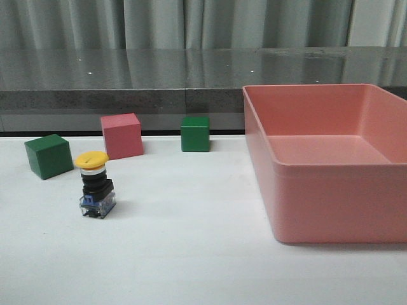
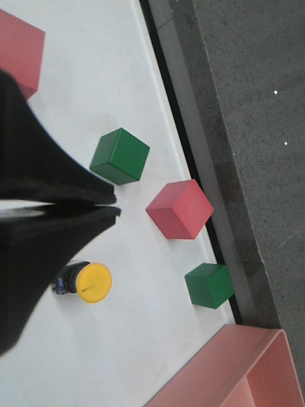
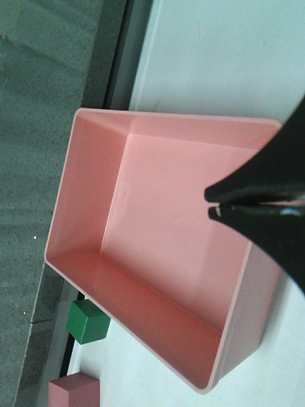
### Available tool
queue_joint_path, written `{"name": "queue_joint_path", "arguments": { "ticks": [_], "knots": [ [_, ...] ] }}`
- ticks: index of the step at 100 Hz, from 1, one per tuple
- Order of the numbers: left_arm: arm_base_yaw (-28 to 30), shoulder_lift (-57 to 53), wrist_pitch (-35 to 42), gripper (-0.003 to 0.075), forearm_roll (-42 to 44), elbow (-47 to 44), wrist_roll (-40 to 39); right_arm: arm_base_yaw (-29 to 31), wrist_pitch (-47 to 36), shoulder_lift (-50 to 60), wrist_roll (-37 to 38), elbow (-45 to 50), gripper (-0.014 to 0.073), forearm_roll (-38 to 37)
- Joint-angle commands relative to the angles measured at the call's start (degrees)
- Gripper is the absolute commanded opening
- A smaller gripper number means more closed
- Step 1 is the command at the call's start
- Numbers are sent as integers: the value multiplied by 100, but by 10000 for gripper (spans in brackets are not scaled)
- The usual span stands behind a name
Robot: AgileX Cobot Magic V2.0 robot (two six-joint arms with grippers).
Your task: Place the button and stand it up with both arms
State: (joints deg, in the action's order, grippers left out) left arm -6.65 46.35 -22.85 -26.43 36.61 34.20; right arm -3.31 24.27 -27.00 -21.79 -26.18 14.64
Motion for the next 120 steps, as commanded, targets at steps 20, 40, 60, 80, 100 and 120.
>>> {"name": "queue_joint_path", "arguments": {
  "ticks": [20, 40, 60, 80, 100, 120],
  "knots": [
    [-19, -1041, 691, -20, -877, -843, -2, 25, -419, -10, -14, -141, -62, 61],
    [-19, -1070, 611, -20, -1327, -852, -2, 25, -419, -10, -14, -141, -62, 61],
    [-19, -1057, 576, -20, -1327, -852, -2, 25, -419, -10, -14, -141, -62, 61],
    [-168, -1057, 906, -20, -1265, -937, -2, 25, -419, -10, -14, -141, -62, 61],
    [-262, -1325, 1250, -20, 456, -1235, -837, 25, -419, -10, -14, -141, -62, 61],
    [-277, -2402, 1896, -20, 3145, -2123, -3486, 25, -419, -10, -14, -141, -62, 61]
  ]
}}
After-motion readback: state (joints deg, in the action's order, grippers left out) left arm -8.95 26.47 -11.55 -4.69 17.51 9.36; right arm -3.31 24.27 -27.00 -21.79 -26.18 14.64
